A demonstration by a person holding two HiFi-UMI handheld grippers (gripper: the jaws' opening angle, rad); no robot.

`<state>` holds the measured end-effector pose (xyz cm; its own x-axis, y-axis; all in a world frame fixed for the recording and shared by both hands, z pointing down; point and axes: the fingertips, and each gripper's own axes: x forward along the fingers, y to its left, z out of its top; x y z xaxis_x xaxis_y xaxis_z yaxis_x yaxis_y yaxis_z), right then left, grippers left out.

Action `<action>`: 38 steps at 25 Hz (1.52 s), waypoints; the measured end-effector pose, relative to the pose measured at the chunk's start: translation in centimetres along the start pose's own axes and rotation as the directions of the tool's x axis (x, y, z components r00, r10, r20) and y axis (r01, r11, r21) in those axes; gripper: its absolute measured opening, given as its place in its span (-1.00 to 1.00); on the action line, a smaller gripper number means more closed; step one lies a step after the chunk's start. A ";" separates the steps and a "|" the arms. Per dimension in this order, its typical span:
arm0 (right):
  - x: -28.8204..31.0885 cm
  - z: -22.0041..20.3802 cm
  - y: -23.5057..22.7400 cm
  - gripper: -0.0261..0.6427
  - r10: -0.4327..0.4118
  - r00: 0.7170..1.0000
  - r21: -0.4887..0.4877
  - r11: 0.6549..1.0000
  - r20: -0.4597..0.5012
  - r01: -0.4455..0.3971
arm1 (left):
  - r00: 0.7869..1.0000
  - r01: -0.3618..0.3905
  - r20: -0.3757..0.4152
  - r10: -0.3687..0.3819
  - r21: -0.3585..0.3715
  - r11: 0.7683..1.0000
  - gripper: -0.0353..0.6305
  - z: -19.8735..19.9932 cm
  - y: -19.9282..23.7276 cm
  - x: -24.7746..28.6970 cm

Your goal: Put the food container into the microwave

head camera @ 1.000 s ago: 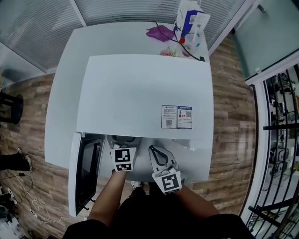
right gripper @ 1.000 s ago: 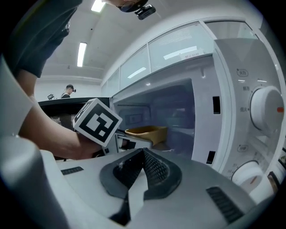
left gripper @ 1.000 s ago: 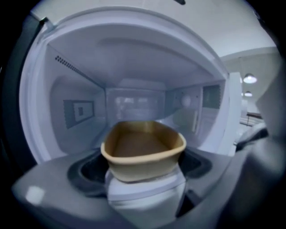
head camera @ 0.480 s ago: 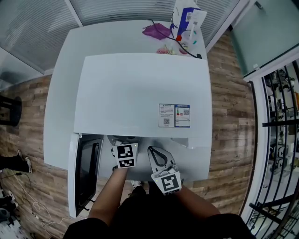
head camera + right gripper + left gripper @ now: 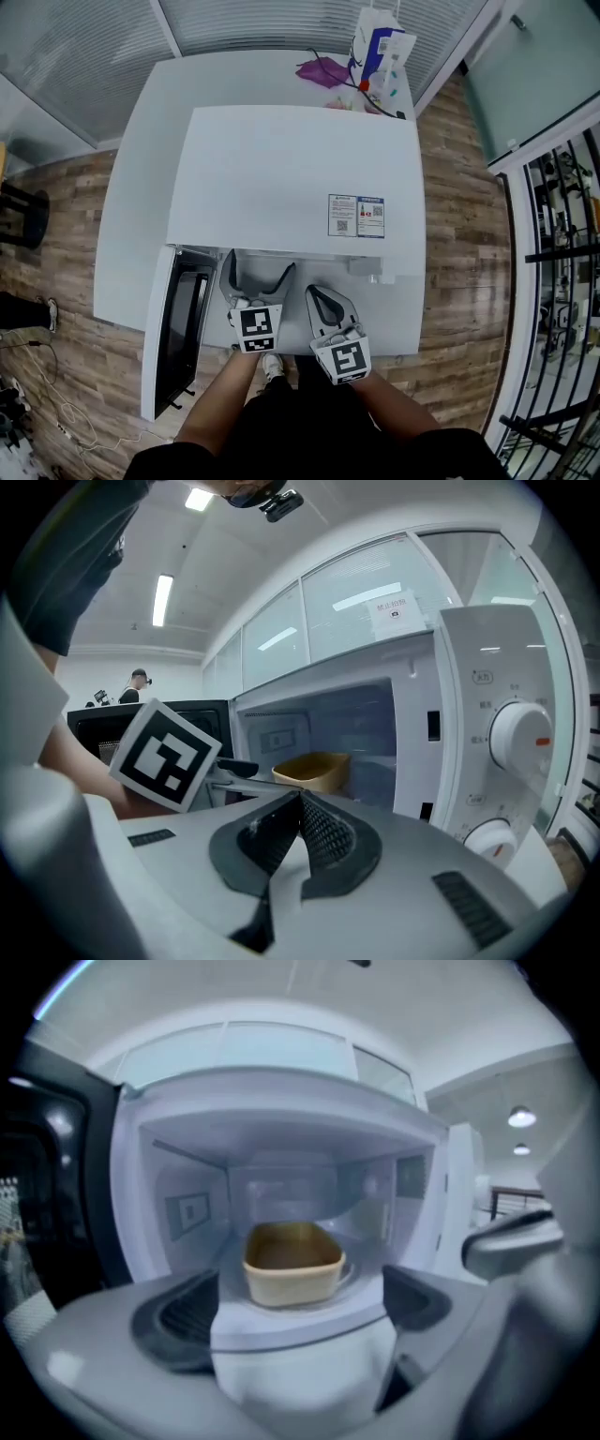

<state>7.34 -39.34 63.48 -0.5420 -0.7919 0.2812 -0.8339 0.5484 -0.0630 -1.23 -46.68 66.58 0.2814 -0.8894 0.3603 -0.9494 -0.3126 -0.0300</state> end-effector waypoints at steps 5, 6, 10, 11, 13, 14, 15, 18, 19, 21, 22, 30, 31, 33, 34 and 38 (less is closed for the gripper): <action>-1.7 0.6 1.0 -0.90 -0.037 0.999 0.008 0.999 0.024 0.037 | 0.999 0.007 0.041 -0.008 0.022 1.000 0.31 0.8 -0.2 -4.1; -2.1 0.9 1.3 -0.90 -0.045 0.998 0.009 0.999 0.033 0.045 | 0.999 0.005 0.050 -0.006 0.027 1.000 0.14 0.9 -0.2 -4.9; -3.4 2.4 2.9 -0.90 -0.070 0.995 0.004 0.998 0.074 0.070 | 0.996 -0.001 0.091 -0.001 0.013 1.000 -0.49 1.5 0.3 -8.1; -3.8 3.0 3.4 -0.90 -0.075 0.993 -0.002 0.997 0.088 0.075 | 0.995 0.007 0.095 -0.007 0.004 1.000 -0.66 1.6 0.3 -8.9; -4.7 4.5 4.3 -0.90 -0.085 0.989 -0.029 0.996 0.123 0.089 | 0.995 0.038 0.095 -0.037 -0.008 0.999 -0.88 1.6 0.0 -10.2; -5.2 5.2 4.8 -0.90 -0.088 0.986 -0.045 0.994 0.140 0.095 | 0.994 0.056 0.094 -0.055 -0.012 0.998 -0.88 1.6 -0.3 -10.9; -5.8 5.9 5.2 -0.90 -0.090 0.984 -0.057 0.993 0.153 0.100 | 0.993 0.072 0.094 -0.070 -0.017 0.997 -0.88 1.5 -0.5 -11.6; -7.1 7.4 6.2 -0.90 -0.106 0.977 -0.072 0.990 0.187 0.121 | 0.989 0.100 0.112 -0.096 -0.028 0.995 -0.88 1.8 -1.0 -13.7; -7.4 7.9 6.3 -0.90 -0.115 0.973 -0.075 0.988 0.199 0.132 | 0.987 0.106 0.123 -0.102 -0.029 0.994 -0.88 2.1 -1.1 -14.2; -8.1 8.8 6.7 -0.90 -0.131 0.968 -0.082 0.985 0.215 0.152 | 0.983 0.119 0.143 -0.115 -0.021 0.993 -0.88 2.6 -1.4 -15.3; -8.5 9.1 7.0 -0.90 -0.134 0.967 -0.088 0.984 0.217 0.156 | 0.981 0.126 0.148 -0.123 -0.016 0.992 -0.88 2.8 -1.6 -16.2; -12.2 11.8 9.6 -0.91 -0.141 0.954 -0.140 0.973 0.263 0.183 | 0.962 0.178 0.210 -0.172 -0.008 0.984 -0.88 4.2 -2.9 -20.9; -12.7 12.0 9.6 -0.91 -0.150 0.953 -0.141 0.971 0.265 0.192 | 0.961 0.180 0.217 -0.173 -0.009 0.984 -0.88 4.5 -3.0 -21.2; -13.6 12.2 9.7 -0.91 -0.166 0.949 -0.145 0.967 0.269 0.210 | 0.956 0.184 0.234 -0.177 -0.012 0.983 -0.88 5.2 -3.1 -21.8; -13.9 12.2 9.7 -0.91 -0.175 0.946 -0.147 0.964 0.272 0.220 | 0.953 0.188 0.242 -0.180 -0.011 0.982 -0.88 5.4 -3.1 -22.0; -15.1 12.6 9.8 -0.90 -0.216 0.930 -0.142 0.953 0.297 0.267 | 0.944 0.207 0.260 -0.201 0.003 0.978 -0.88 6.1 -3.6 -22.8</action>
<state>6.06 -25.43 46.59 -0.3551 -0.9348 -0.0094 -0.9246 0.3497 0.1514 -3.37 -27.34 52.81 0.4930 -0.8638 0.1038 -0.8699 -0.4913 0.0426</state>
